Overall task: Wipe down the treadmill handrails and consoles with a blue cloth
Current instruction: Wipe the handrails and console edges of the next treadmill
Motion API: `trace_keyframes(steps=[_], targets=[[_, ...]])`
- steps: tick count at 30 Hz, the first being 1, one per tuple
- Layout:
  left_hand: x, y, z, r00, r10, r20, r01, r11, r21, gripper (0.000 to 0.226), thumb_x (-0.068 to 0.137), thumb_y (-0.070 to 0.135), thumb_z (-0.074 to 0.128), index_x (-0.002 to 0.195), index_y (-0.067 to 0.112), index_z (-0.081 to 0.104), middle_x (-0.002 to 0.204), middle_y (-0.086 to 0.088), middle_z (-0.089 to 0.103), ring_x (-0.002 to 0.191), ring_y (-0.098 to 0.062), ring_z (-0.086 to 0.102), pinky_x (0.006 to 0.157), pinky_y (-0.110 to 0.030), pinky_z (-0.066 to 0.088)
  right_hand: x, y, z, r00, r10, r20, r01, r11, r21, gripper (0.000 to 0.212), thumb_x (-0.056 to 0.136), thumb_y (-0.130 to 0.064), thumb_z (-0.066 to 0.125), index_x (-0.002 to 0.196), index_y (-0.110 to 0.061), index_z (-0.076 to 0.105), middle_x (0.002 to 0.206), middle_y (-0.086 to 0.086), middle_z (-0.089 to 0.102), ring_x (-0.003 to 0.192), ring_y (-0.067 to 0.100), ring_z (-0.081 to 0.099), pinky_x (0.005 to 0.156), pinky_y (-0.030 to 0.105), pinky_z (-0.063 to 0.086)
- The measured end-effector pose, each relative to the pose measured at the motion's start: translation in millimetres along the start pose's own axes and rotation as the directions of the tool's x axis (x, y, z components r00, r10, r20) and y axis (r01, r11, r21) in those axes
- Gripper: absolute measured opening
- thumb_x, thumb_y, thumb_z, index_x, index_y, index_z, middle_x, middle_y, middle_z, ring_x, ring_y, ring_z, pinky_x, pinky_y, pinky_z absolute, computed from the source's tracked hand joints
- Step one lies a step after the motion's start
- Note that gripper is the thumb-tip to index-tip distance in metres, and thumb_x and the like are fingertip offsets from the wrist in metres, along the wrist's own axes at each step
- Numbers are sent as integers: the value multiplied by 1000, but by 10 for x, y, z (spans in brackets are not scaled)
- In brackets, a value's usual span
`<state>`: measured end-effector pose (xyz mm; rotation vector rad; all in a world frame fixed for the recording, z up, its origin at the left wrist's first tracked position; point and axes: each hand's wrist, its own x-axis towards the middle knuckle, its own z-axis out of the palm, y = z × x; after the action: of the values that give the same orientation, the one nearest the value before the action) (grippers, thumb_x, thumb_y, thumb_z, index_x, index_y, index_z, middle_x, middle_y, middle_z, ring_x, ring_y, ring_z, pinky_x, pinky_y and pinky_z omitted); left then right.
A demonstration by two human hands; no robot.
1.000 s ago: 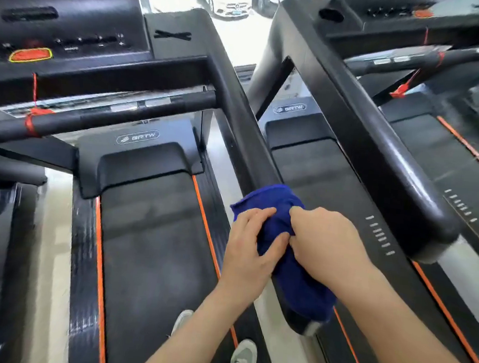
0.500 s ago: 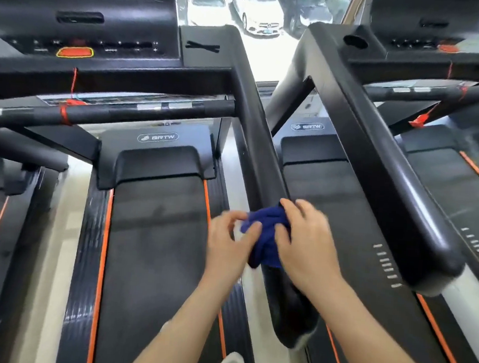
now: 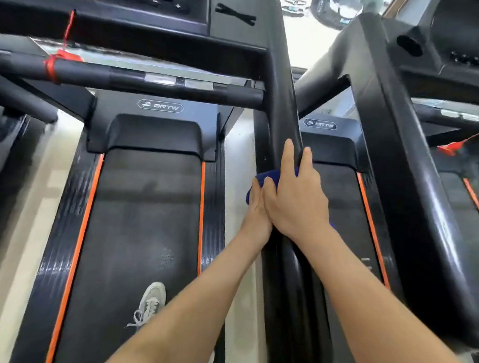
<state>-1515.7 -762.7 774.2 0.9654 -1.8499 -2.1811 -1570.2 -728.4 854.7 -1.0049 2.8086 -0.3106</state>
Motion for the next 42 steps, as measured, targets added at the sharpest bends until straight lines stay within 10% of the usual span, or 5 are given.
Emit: trace_keyframes(steps=[4,8,14,27,42], targets=[[637,444,-163,999,-33,-38,26,988,-155,81,88,63,32,154,20,12,160,0,19,146,-14,15,117,-28,8,699,-40,3,998,43,-38,-40,996,79,75,95,-38,42,154,-20,0,160,16,5,135,36,32,98,47,39],[1224,671,-322,998,-57,-37,47,974,-221,107,60,89,22,150,31,27,157,1,28,145,-11,20,120,-39,18,1398,-123,-7,996,80,-45,-75,993,92,78,94,-40,45,154,-17,1,161,15,9,137,36,32,103,47,36],[1542,758,-432,996,-75,-45,62,965,-254,58,100,54,22,147,21,31,144,-2,45,132,-17,43,95,-16,44,1856,-199,-61,996,72,-47,-66,990,122,90,89,-40,57,154,-11,1,162,8,8,142,28,27,106,42,35],[568,345,-172,988,-152,-12,146,968,-206,98,65,93,24,149,42,24,155,10,31,142,-9,29,118,-40,23,873,38,-98,946,302,120,-325,868,374,65,72,-58,69,116,-15,47,102,-5,60,96,21,57,79,33,44],[-1192,143,478,980,171,-104,-71,785,615,64,101,37,36,154,15,7,162,-12,0,147,-30,14,109,-42,33,-1359,869,73,801,40,597,-598,69,798,40,99,-46,42,117,-19,66,103,-8,74,99,4,68,87,18,52]])
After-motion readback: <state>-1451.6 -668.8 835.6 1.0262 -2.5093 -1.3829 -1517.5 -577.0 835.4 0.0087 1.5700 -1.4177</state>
